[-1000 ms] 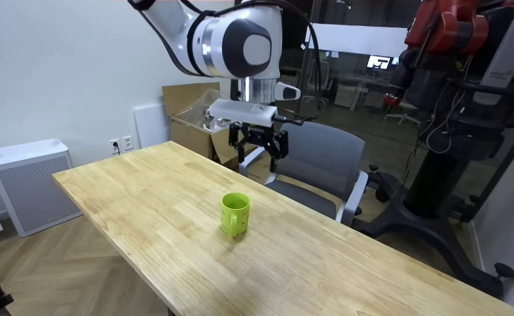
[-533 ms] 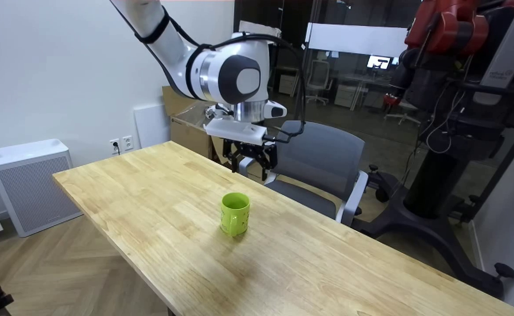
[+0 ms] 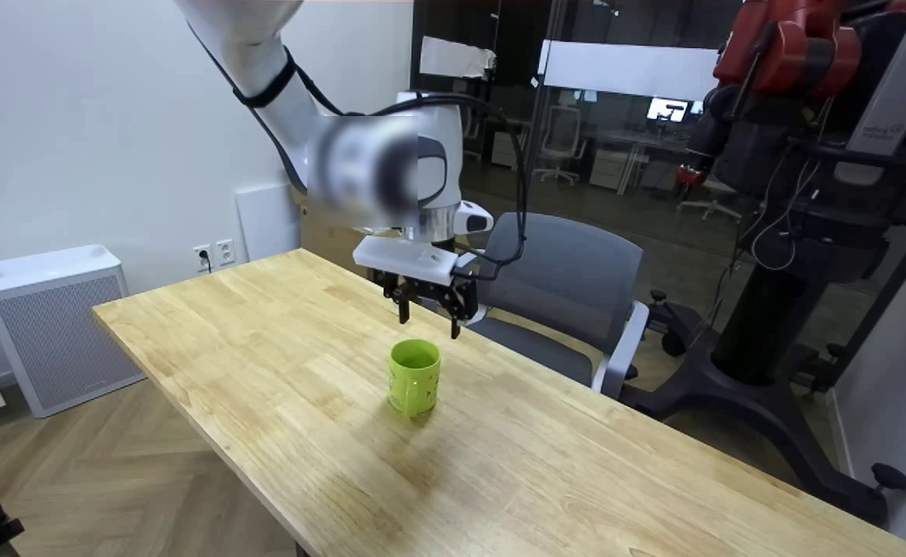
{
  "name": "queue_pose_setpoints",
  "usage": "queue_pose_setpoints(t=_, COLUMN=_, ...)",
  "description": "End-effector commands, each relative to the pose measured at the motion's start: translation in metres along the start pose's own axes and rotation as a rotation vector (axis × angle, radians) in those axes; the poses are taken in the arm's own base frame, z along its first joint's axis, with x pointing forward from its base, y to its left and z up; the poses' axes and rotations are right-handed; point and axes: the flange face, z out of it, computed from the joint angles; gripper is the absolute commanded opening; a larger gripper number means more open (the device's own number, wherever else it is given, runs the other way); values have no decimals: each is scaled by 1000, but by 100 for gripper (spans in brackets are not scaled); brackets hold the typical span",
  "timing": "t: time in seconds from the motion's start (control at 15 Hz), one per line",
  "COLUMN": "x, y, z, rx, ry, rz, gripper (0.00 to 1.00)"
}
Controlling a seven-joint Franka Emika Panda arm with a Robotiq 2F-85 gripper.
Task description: Move the yellow mug to the front of the table
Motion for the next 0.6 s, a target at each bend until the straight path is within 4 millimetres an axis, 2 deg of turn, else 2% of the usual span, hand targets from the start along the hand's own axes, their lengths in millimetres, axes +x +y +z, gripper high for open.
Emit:
queue_pose_setpoints(t=0.0, x=-8, y=-2, z=17, rx=-3, ry=25, rz=0, gripper=100)
queue_pose_setpoints(t=0.53, x=-24, y=13, z=42, rx=17, ry=60, rz=22, gripper=100)
